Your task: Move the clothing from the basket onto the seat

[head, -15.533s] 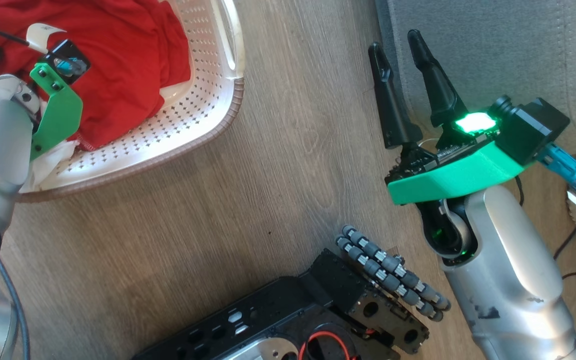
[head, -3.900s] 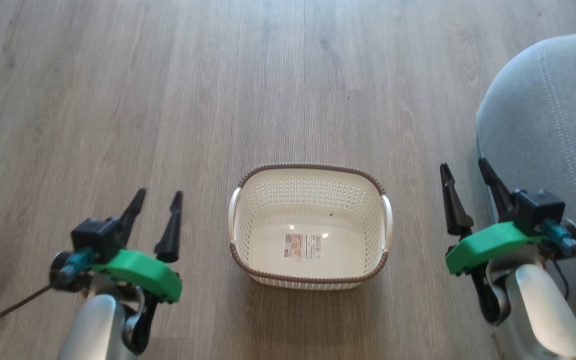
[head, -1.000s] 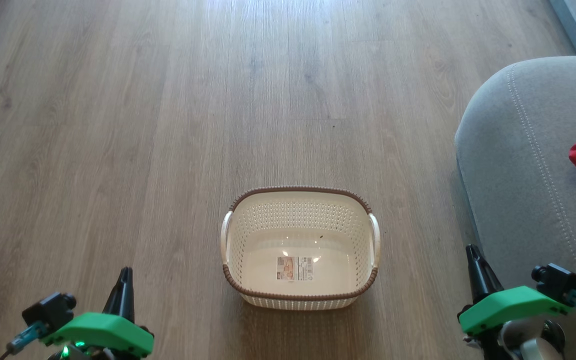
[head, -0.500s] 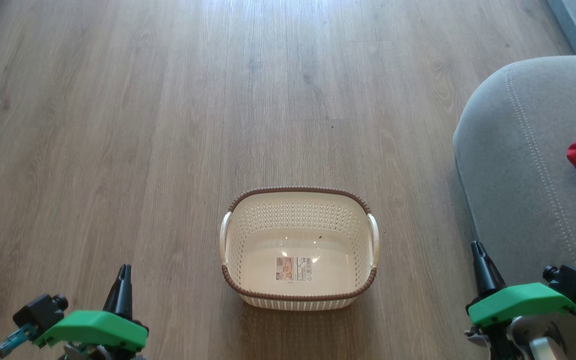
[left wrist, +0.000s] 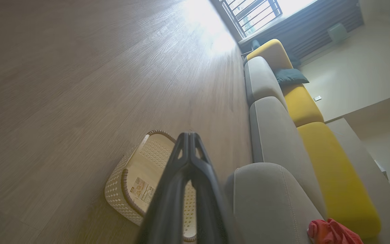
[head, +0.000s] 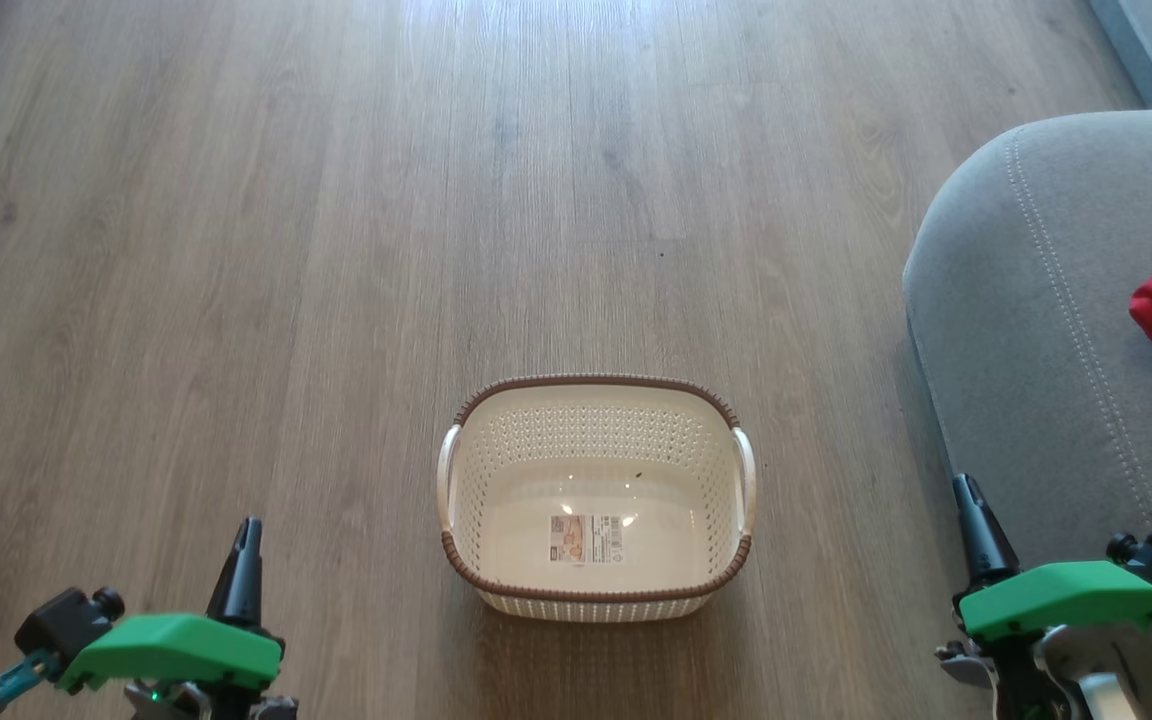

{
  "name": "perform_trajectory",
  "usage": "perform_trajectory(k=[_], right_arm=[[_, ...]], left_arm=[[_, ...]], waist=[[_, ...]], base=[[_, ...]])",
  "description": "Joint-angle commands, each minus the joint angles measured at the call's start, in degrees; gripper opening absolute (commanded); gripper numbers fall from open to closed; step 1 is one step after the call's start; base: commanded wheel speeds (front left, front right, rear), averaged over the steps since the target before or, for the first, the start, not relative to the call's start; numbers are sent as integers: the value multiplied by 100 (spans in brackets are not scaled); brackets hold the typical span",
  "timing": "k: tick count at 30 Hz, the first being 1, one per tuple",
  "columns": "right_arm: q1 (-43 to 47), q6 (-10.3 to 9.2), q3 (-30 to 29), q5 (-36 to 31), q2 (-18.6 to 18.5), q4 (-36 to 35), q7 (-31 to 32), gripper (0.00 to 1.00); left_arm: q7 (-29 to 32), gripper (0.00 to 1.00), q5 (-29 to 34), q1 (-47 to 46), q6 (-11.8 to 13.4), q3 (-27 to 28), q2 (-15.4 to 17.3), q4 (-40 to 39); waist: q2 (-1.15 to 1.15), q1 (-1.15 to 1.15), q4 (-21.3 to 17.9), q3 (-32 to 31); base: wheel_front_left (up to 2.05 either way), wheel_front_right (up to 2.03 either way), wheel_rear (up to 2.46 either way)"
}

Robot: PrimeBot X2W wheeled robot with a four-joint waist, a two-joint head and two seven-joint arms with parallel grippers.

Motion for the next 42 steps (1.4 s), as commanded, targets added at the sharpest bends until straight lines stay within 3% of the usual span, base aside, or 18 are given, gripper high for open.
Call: perform_trajectory(k=[1, 42], right_arm=[[-275, 0, 26, 176, -7, -240, 40, 0], [-316, -1, -218, 2734, 0, -668, 707, 0]], left_arm=[[34, 0, -178, -321, -5, 134, 53, -234], [693, 0, -2770, -438, -9, 219, 77, -592]], waist=[[0, 0, -2, -1], [0, 0, -72, -26]], base=[[0, 0, 0], [0, 0, 0]])
